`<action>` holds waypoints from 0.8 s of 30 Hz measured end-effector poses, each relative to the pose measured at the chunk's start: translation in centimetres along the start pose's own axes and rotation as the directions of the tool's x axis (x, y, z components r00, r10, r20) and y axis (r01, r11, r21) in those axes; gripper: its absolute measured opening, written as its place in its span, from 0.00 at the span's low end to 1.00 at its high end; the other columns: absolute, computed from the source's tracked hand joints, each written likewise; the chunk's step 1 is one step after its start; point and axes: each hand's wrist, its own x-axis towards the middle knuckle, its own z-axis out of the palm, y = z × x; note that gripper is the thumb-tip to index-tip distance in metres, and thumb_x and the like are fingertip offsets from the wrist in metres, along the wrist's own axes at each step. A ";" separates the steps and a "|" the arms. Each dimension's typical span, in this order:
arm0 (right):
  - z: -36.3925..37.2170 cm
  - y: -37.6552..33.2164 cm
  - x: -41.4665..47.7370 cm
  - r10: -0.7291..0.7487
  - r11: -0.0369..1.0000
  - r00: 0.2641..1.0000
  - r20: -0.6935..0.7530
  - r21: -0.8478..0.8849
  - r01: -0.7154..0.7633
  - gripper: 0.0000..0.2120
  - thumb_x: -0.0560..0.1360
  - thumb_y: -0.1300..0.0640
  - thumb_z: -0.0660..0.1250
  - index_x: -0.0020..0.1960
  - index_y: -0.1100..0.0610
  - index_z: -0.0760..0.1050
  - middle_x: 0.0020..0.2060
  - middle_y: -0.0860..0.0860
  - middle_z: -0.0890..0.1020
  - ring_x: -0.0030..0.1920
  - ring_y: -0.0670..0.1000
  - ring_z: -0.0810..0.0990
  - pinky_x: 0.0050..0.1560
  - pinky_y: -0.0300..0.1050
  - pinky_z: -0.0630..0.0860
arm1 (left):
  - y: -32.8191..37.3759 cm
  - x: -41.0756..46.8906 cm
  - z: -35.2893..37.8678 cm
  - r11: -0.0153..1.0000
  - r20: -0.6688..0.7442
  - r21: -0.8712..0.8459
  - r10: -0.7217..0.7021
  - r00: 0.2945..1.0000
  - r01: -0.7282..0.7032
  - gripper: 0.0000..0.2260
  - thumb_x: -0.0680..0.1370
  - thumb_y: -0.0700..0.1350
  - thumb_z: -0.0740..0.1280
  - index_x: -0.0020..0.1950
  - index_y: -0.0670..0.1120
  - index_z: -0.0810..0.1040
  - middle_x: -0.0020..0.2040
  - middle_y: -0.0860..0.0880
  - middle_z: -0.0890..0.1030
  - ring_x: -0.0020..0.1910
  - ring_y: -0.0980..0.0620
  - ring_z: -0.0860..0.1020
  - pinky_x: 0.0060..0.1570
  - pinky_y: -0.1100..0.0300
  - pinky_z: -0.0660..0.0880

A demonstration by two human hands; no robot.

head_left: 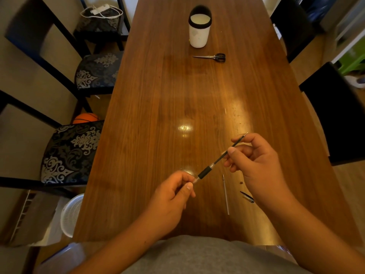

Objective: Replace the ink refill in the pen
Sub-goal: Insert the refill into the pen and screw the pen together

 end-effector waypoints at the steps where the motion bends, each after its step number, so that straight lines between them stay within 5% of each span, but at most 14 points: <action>1: 0.1 0.1 -0.1 0.001 1.000 1.000 0.000 -0.002 -0.001 0.07 0.76 0.66 0.66 0.51 0.56 0.76 0.34 0.56 0.84 0.33 0.50 0.83 0.33 0.40 0.78 | 0.0 0.0 0.1 1.000 0.002 -0.005 -0.008 1.000 0.008 0.07 0.77 0.49 0.60 0.48 0.59 0.77 0.41 0.53 0.82 0.31 0.59 0.74 0.31 0.64 0.73; 11: 0.1 1.6 -0.8 0.008 0.994 0.993 0.117 -0.106 0.005 0.16 0.73 0.65 0.70 0.46 0.42 0.77 0.37 0.53 0.84 0.36 0.50 0.83 0.36 0.40 0.78 | -0.6 0.3 0.6 1.000 -0.005 -0.012 -0.018 1.000 0.018 0.07 0.77 0.50 0.60 0.48 0.60 0.77 0.39 0.53 0.82 0.30 0.60 0.74 0.30 0.64 0.72; 15: 0.6 2.2 -1.4 0.042 0.991 0.987 0.158 -0.134 -0.021 0.12 0.73 0.67 0.70 0.48 0.51 0.78 0.38 0.56 0.83 0.40 0.59 0.82 0.41 0.53 0.79 | -0.7 0.6 0.9 1.000 -0.010 -0.024 -0.019 1.000 0.019 0.06 0.75 0.55 0.60 0.48 0.61 0.76 0.39 0.53 0.82 0.30 0.60 0.74 0.30 0.65 0.72; 19: 0.7 2.3 -1.6 0.070 0.985 0.974 0.214 -0.168 -0.034 0.07 0.74 0.67 0.69 0.49 0.58 0.78 0.39 0.58 0.83 0.37 0.50 0.79 0.37 0.41 0.74 | -0.6 0.8 1.2 0.999 -0.017 -0.037 -0.021 1.000 0.020 0.06 0.76 0.52 0.61 0.48 0.60 0.77 0.38 0.54 0.81 0.29 0.60 0.73 0.29 0.66 0.71; 24: 0.2 2.8 -1.6 0.078 0.974 0.966 0.248 -0.223 -0.021 0.06 0.74 0.65 0.68 0.49 0.56 0.78 0.39 0.55 0.83 0.37 0.49 0.79 0.36 0.39 0.74 | -0.3 1.0 1.7 0.999 -0.015 -0.035 -0.030 0.999 0.029 0.07 0.77 0.48 0.60 0.48 0.59 0.77 0.39 0.53 0.81 0.29 0.59 0.73 0.29 0.66 0.71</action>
